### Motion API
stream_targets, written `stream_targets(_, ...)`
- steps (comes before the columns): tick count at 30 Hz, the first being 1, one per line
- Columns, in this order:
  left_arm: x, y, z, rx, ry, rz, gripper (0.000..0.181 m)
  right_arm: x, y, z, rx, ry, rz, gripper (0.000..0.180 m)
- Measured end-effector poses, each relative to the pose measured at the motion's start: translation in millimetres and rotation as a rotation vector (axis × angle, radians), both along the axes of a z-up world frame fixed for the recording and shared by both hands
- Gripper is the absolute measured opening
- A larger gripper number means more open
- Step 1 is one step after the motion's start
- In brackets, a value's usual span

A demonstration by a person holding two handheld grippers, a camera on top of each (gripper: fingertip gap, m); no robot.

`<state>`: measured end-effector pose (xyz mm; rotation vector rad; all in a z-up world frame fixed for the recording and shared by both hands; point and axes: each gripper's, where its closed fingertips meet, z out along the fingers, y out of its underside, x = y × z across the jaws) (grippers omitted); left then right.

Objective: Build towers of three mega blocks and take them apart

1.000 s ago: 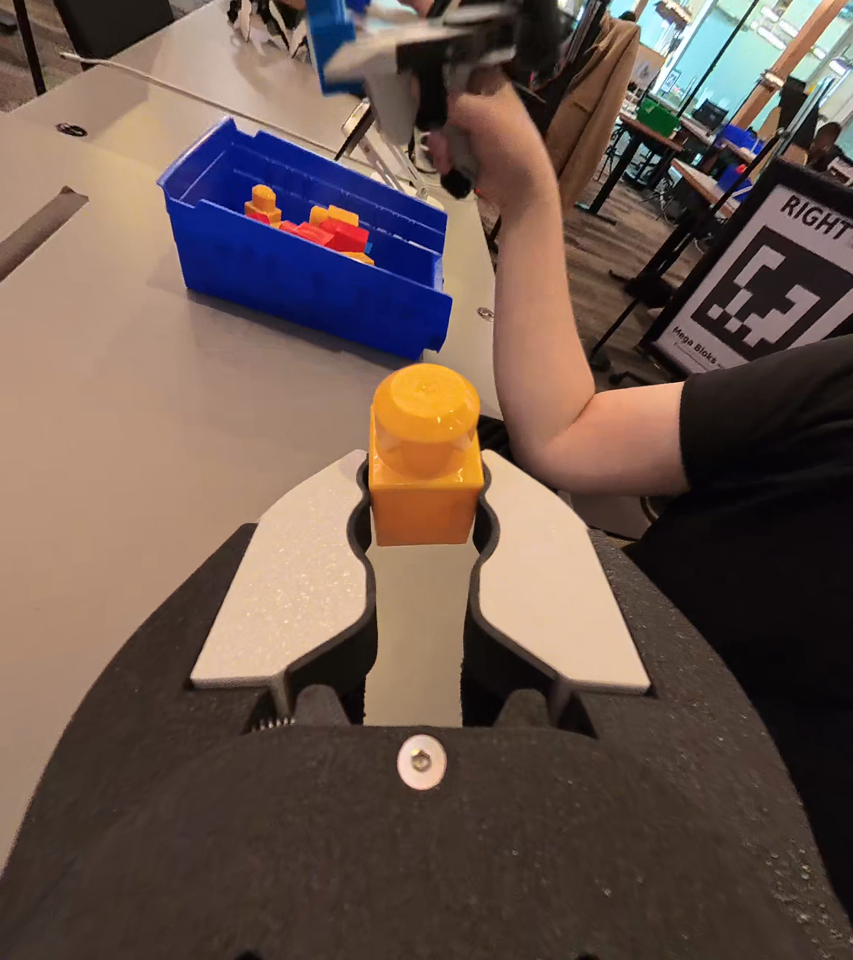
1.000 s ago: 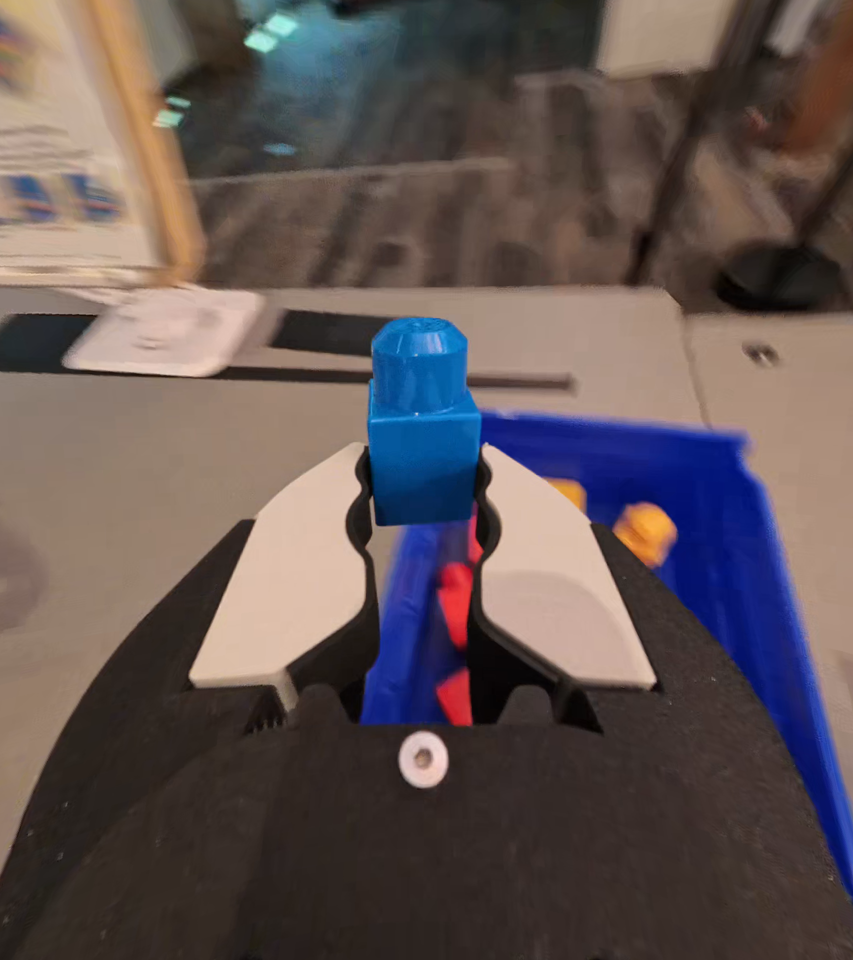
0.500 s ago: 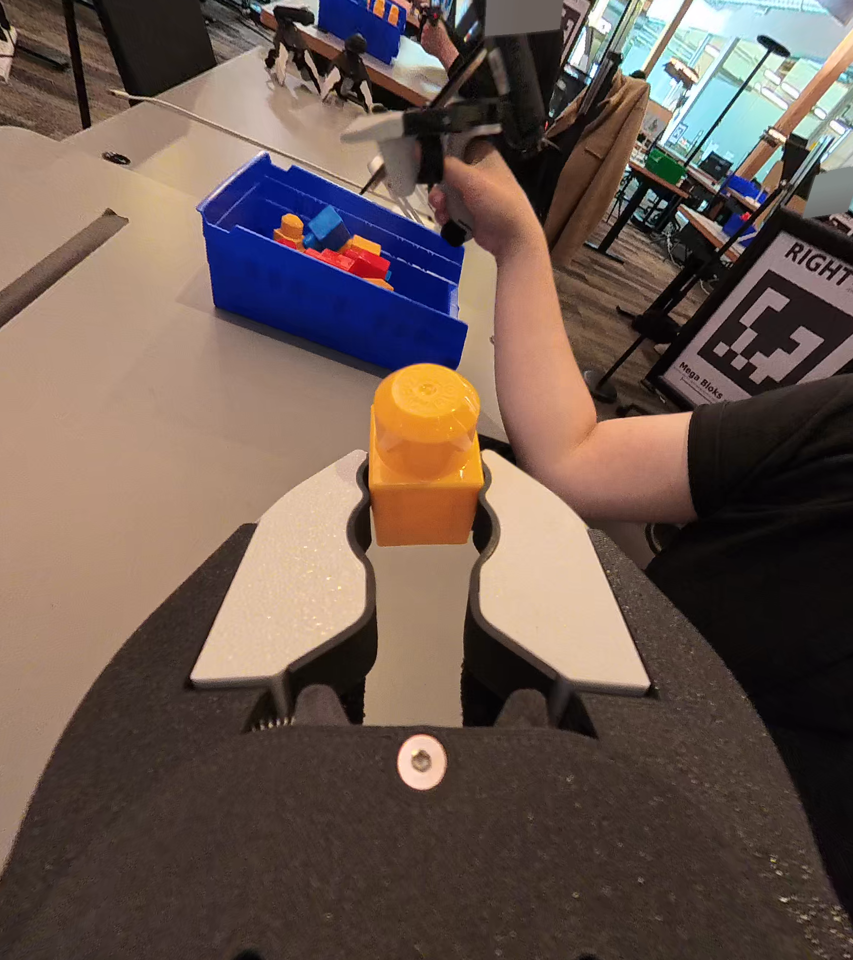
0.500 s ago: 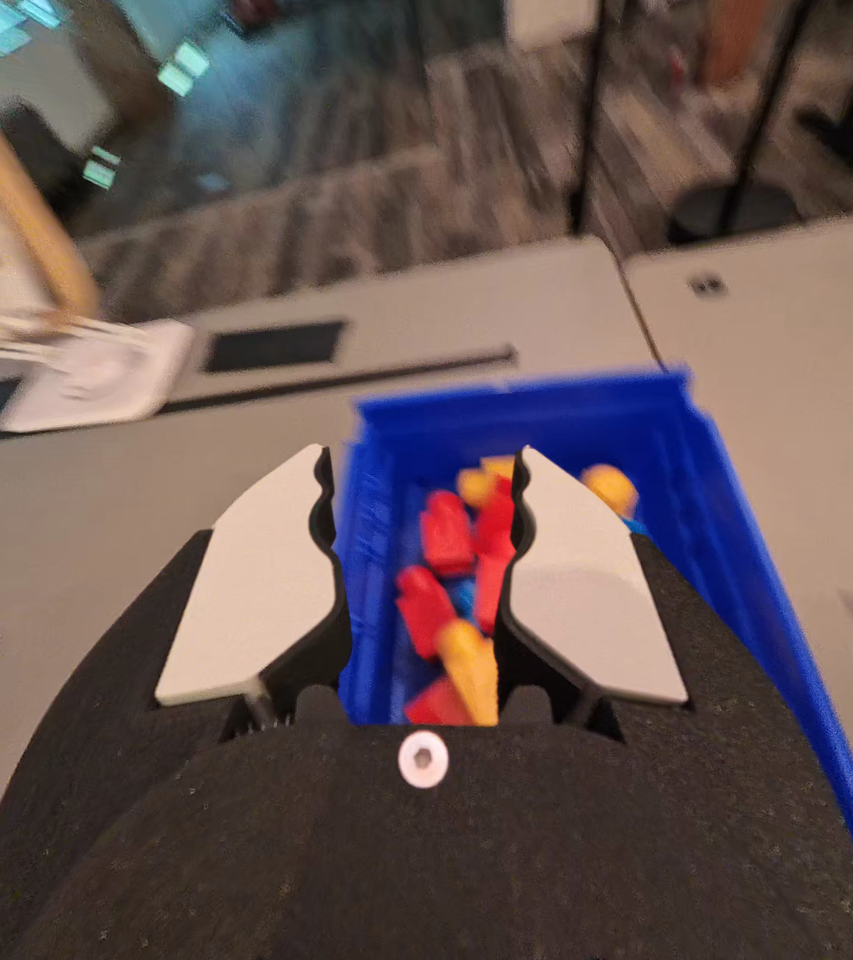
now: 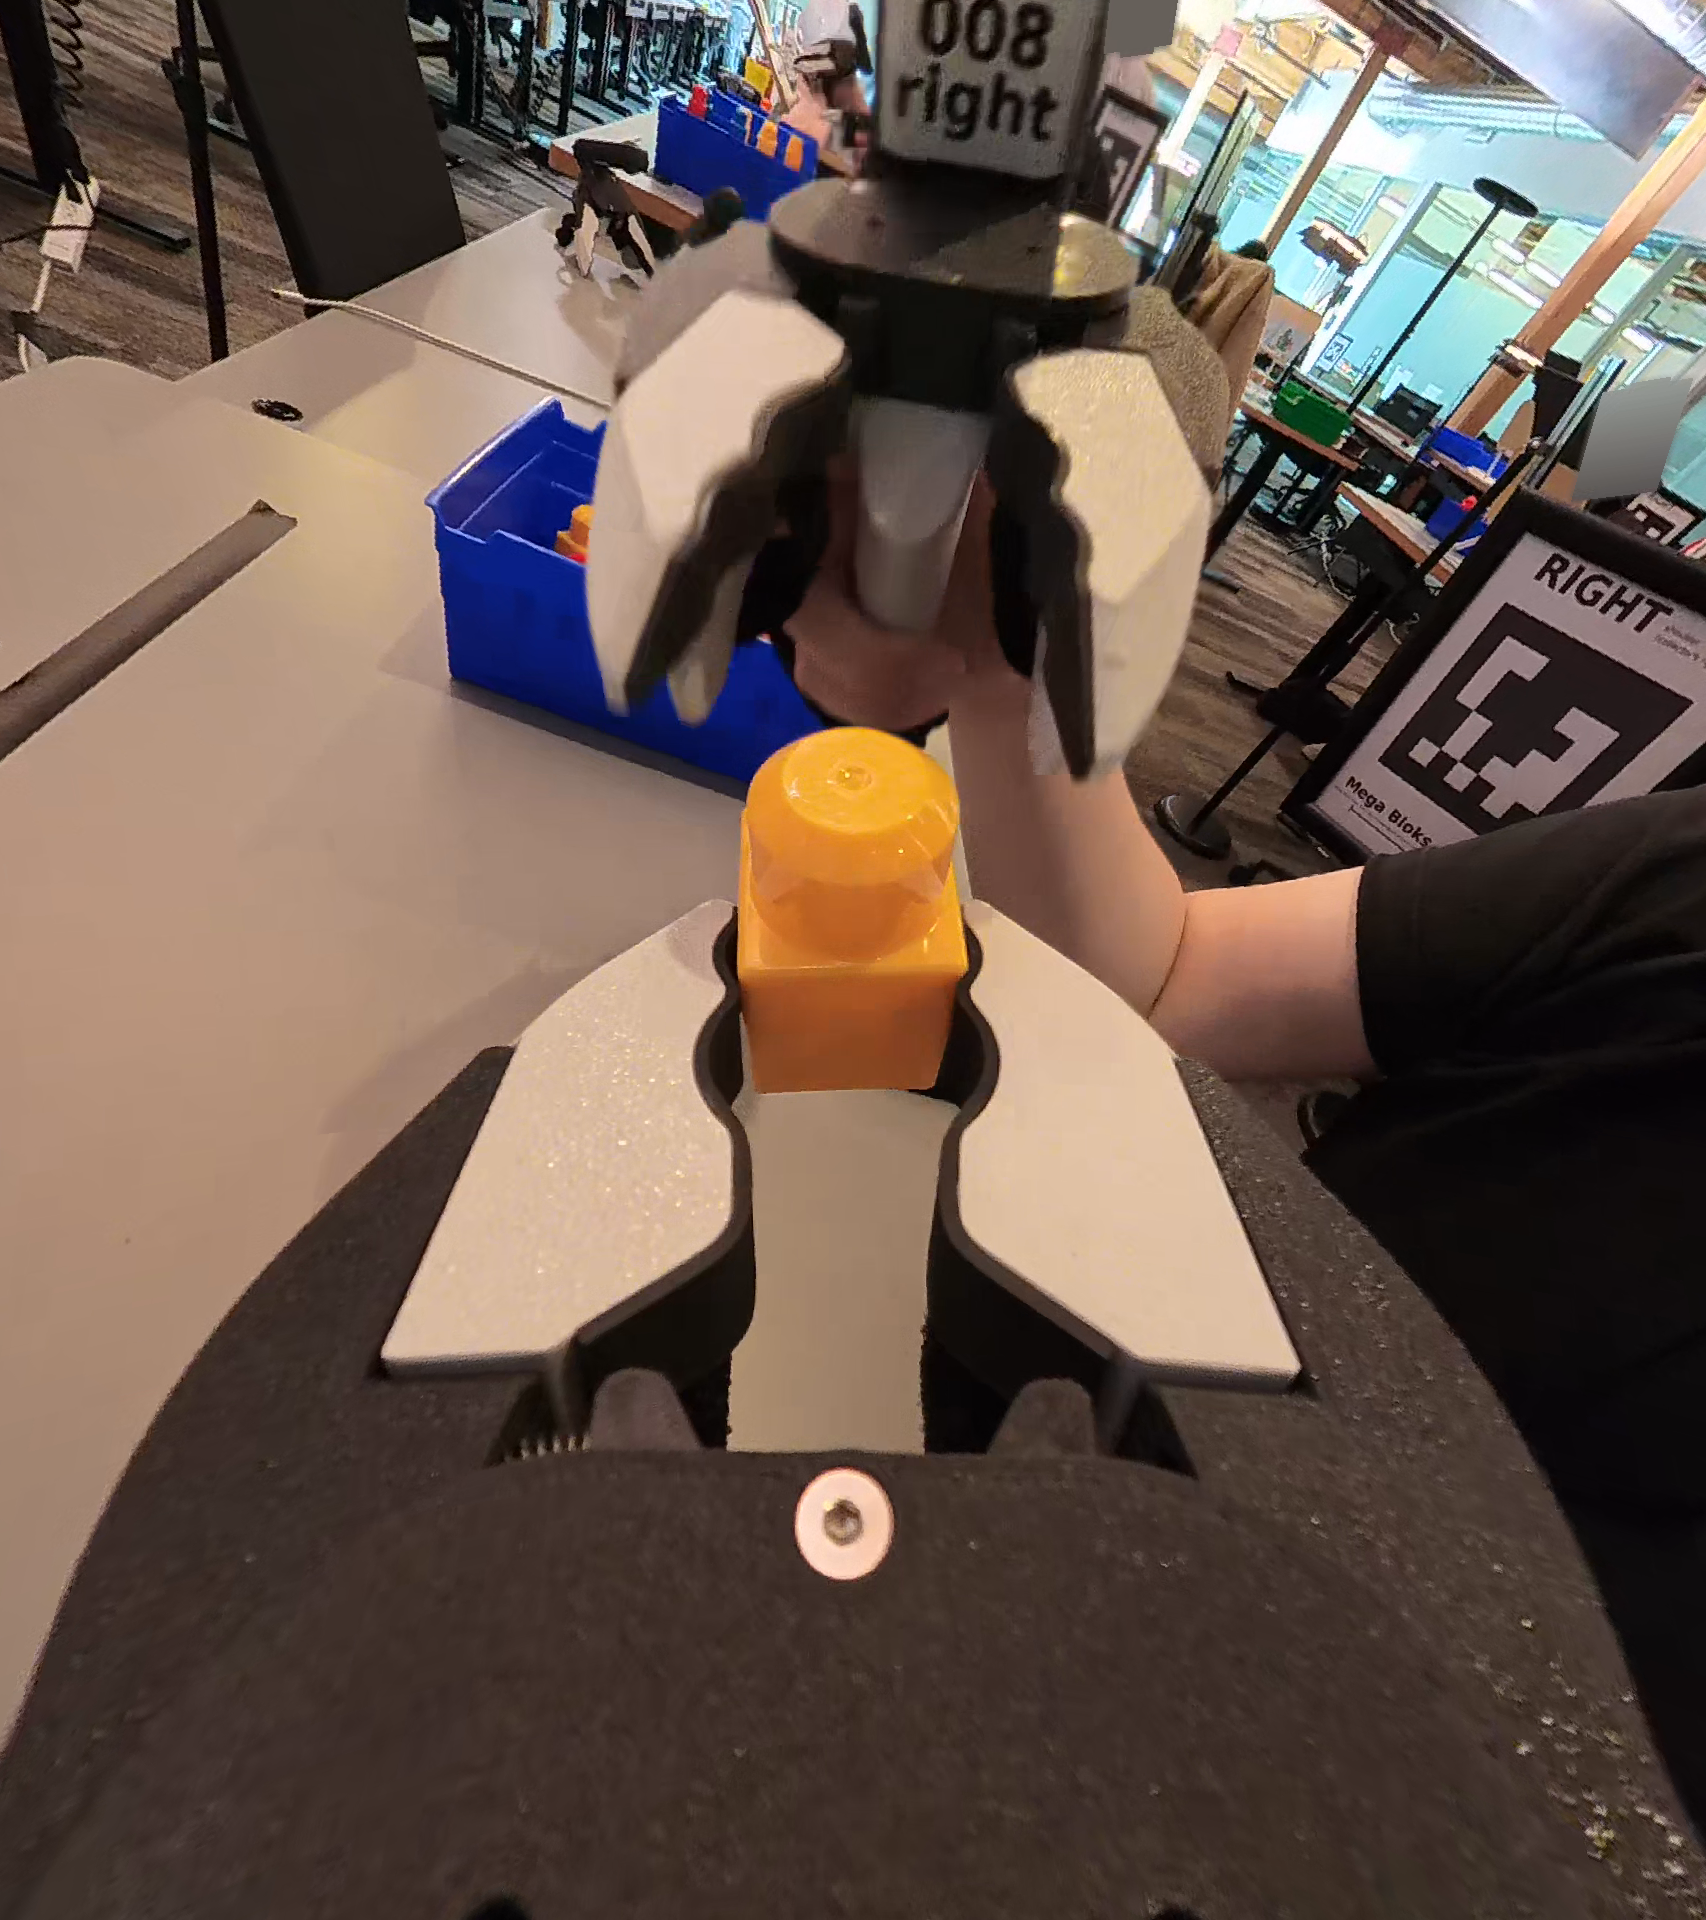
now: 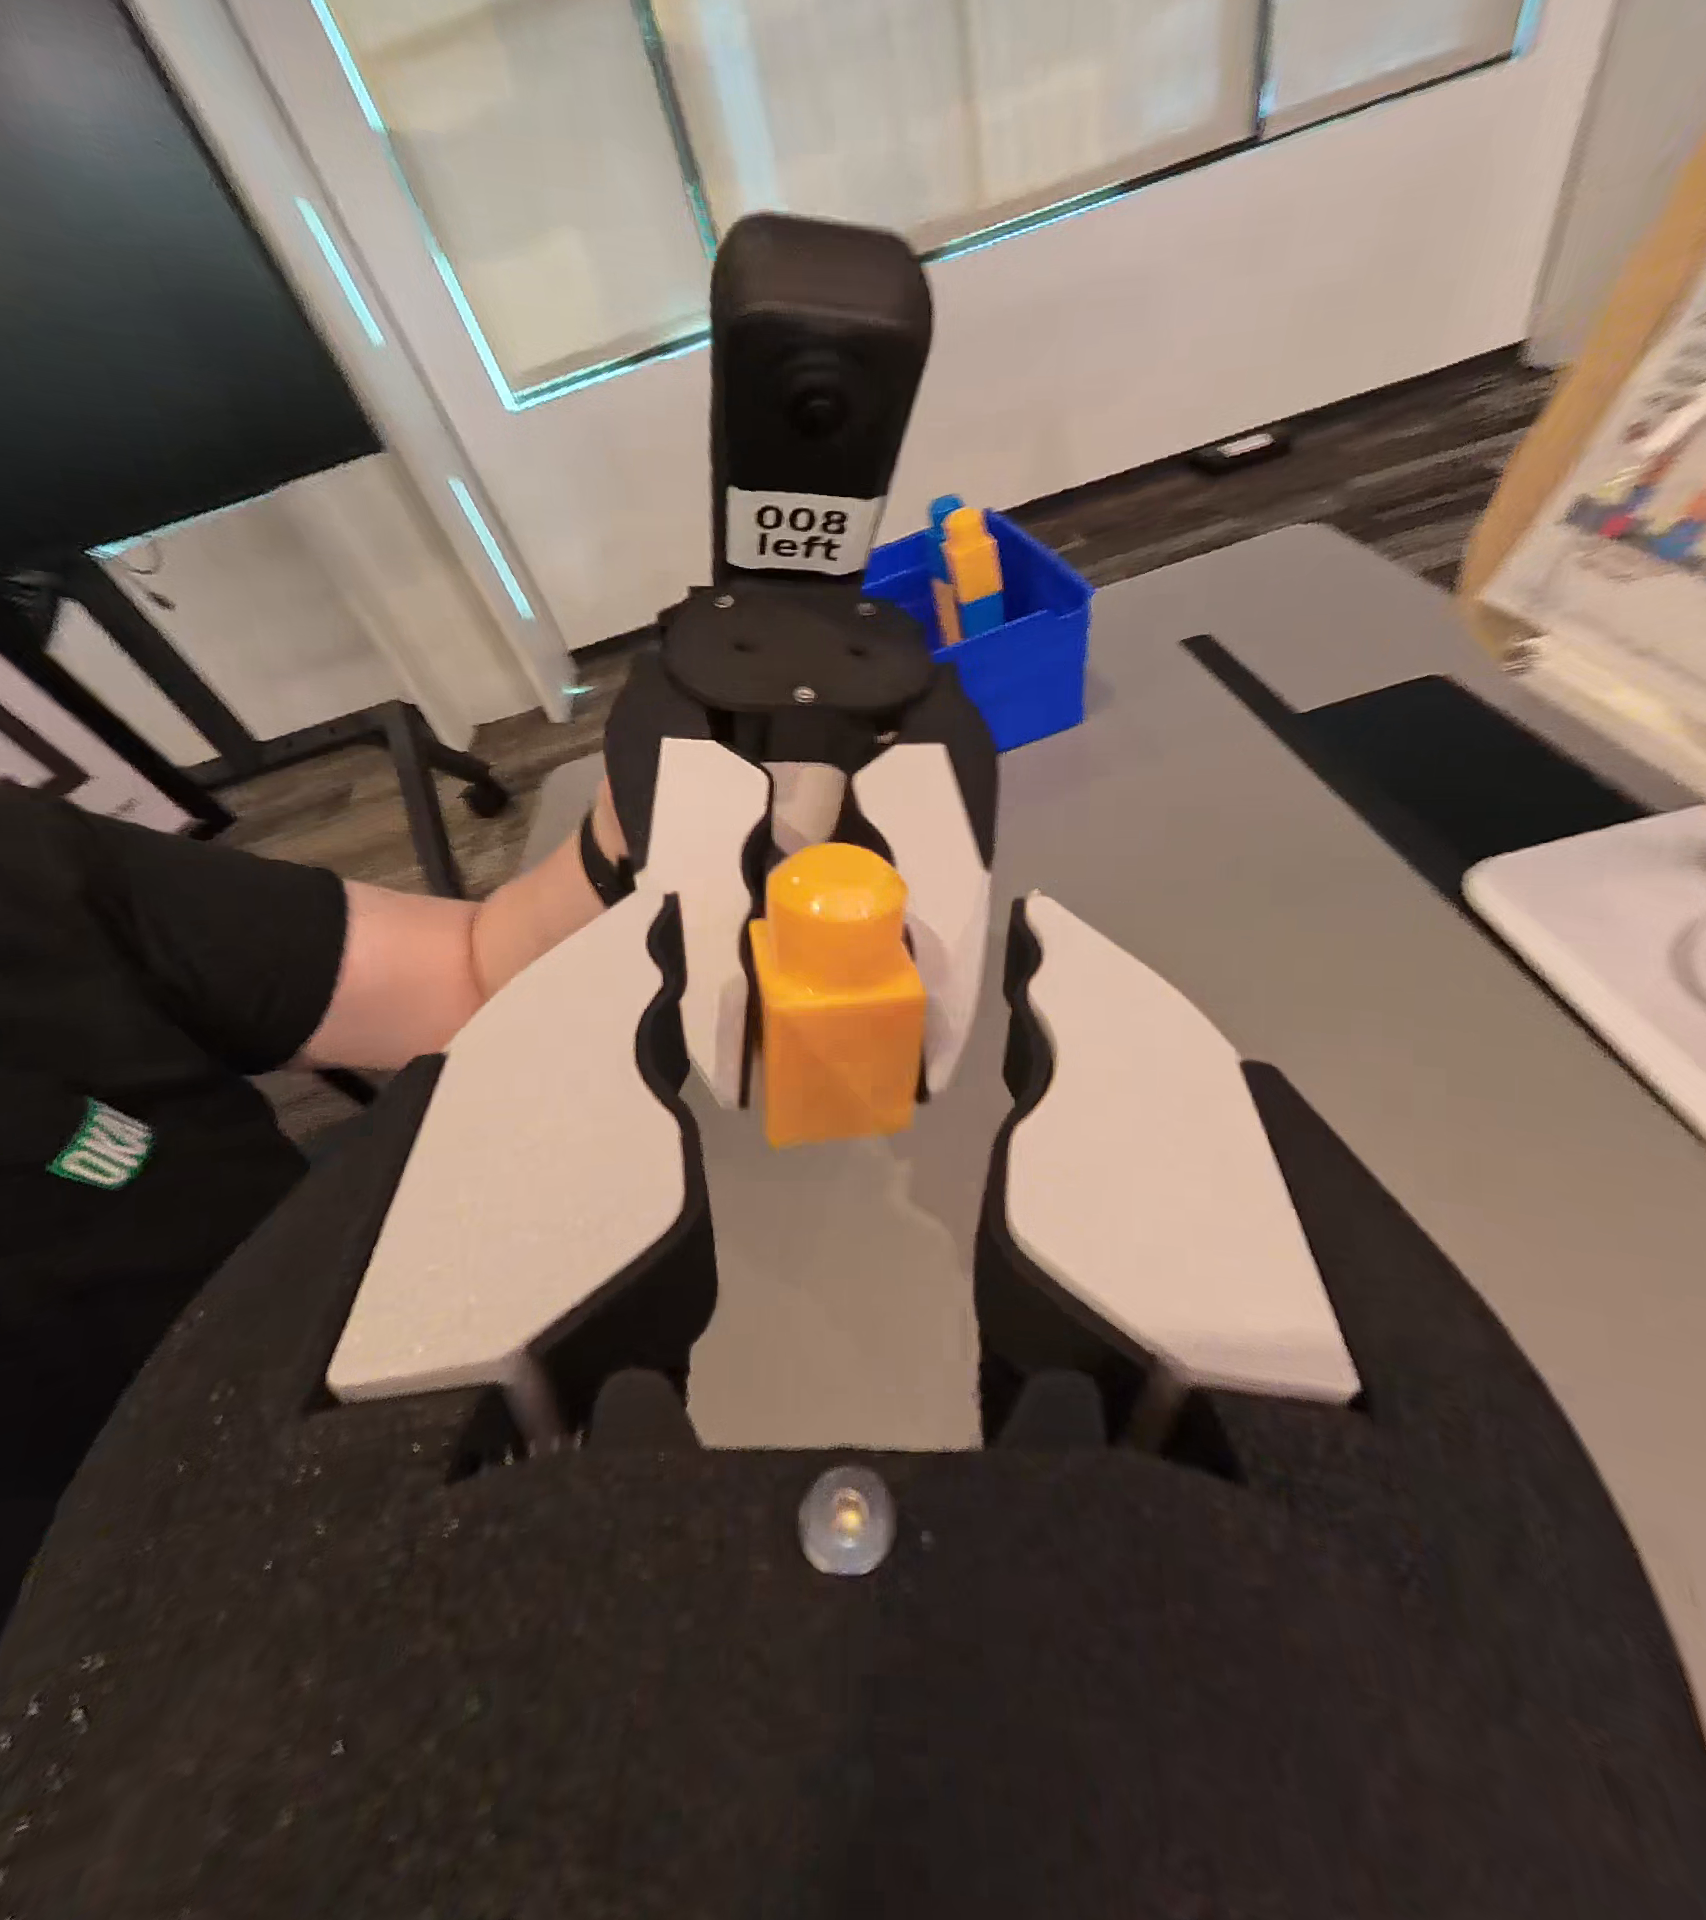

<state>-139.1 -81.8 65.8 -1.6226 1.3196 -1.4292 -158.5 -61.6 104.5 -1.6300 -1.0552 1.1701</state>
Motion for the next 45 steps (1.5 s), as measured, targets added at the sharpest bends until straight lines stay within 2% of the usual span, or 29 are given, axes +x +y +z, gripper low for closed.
stream_targets(3, 0.3, -1.8, -1.2, 0.023, 0.013, -0.002, 0.036, -16.9, -1.5, -10.0, -0.07, 0.001, 0.047, 0.048)
stream_targets(4, 0.4, -1.1, -3.3, 0.031, 0.026, 0.004, 0.036, -18.9, -3.6, -13.1, -0.066, -0.016, 0.072, 0.031)
stream_targets(7, 0.9, -1.9, -2.7, 0.025, 0.019, 0.004, 0.037, -16.5, -6.6, -13.0, -0.026, -0.044, 0.087, 0.028)
stream_targets(9, 1.1, -2.1, 0.2, 0.011, 0.004, 0.006, 0.051, -7.0, -1.3, -5.3, 0.019, -0.034, 0.035, 0.028)
stream_targets(11, -0.3, 0.9, 2.5, 0.025, -0.006, 0.025, 0.055, 17.0, 4.9, 9.6, 0.06, -0.002, -0.041, 0.028)
stream_targets(13, -3.6, 2.8, 6.1, 0.034, -0.017, 0.035, 0.056, 68.5, 22.5, 16.6, 0.115, -0.046, -0.241, 0.028)
stream_targets(16, -10.0, -2.2, 15.6, 0.007, -0.059, -0.001, 0.049, 203.1, 53.4, -1.7, 0.154, -0.24, -0.753, 0.028)
stream_targets(18, -12.8, -4.9, 21.0, -0.021, -0.089, -0.022, 0.048, 303.0, 50.7, -39.7, 0.01, -0.4, -1.074, 0.029)
stream_targets(20, -14.1, -4.4, 21.8, -0.035, -0.094, -0.025, 0.047, 369.6, 31.7, -83.3, -0.16, -0.519, -1.228, 0.029)
stream_targets(24, -14.7, -1.4, 18.7, -0.037, -0.081, -0.015, 0.047, 415.9, 16.5, -128.0, -0.31, -0.448, -1.278, 0.028)
stream_targets(27, -15.0, -0.7, 16.6, -0.04, -0.07, -0.011, 0.047, 423.0, 12.5, -148.5, -0.392, -0.421, -1.266, 0.028)
stream_targets(28, -15.6, -0.4, 16.4, -0.038, -0.064, -0.008, 0.047, 426.1, 12.1, -151.3, -0.401, -0.424, -1.278, 0.03)
stream_targets(30, -20.5, 1.1, 19.1, -0.018, -0.051, 0.016, 0.047, 434.0, 13.5, -146.8, -0.384, -0.414, -1.333, 0.046)
stream_targets(33, -40.2, -1.1, 40.7, 0.029, -0.072, 0.081, 0.043, 429.5, 19.4, -125.5, -0.3, -0.323, -1.342, 0.047)
stream_targets(36, -80.2, 4.5, 72.8, 0.163, -0.101, 0.262, 0.043, 422.1, 24.0, -114.4, -0.254, -0.276, -1.319, 0.046)
stream_targets(39, -142.2, 24.0, 96.2, 0.277, -0.088, 0.561, 0.049, 420.7, 25.8, -117.7, -0.252, -0.306, -1.309, 0.045)
stream_targets(41, -197.4, 43.7, 93.2, 0.349, 0.013, 0.785, 0.053, 419.0, 28.8, -117.6, -0.245, -0.306, -1.299, 0.045)
stream_targets(45, -340.7, 88.9, 59.3, 0.486, 0.357, 1.249, 0.057, 411.1, 37.3, -107.6, -0.209, -0.261, -1.277, 0.043)
